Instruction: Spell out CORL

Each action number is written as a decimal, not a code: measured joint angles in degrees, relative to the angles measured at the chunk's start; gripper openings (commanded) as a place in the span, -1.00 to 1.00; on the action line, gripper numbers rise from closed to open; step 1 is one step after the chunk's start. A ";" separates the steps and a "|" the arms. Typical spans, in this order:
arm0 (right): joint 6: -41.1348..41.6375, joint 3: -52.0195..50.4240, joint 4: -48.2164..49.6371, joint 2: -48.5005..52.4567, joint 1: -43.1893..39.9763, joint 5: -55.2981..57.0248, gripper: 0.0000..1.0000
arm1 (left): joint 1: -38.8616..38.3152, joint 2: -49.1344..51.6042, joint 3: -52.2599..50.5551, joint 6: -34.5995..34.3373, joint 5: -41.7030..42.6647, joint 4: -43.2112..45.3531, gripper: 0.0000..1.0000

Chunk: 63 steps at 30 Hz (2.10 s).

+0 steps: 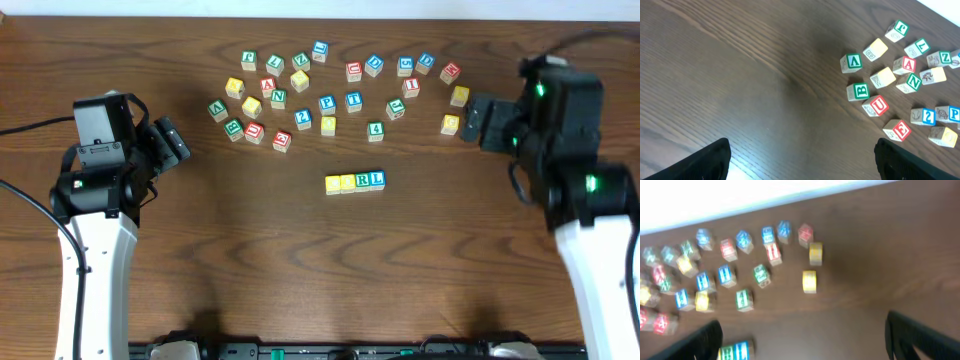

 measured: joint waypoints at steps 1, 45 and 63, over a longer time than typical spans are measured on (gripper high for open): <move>0.00 -2.99 2.64 -2.80 0.00 0.33 0.99 | 0.00 0.04 0.00 0.00 0.02 -0.02 0.82; -8.90 -72.15 37.77 -68.67 -0.22 -5.86 0.99 | 0.00 0.11 0.09 0.00 0.00 -0.09 0.82; -8.90 -72.15 37.79 -68.78 -0.13 -6.03 0.99 | 0.00 0.11 0.09 0.00 0.02 -0.11 0.82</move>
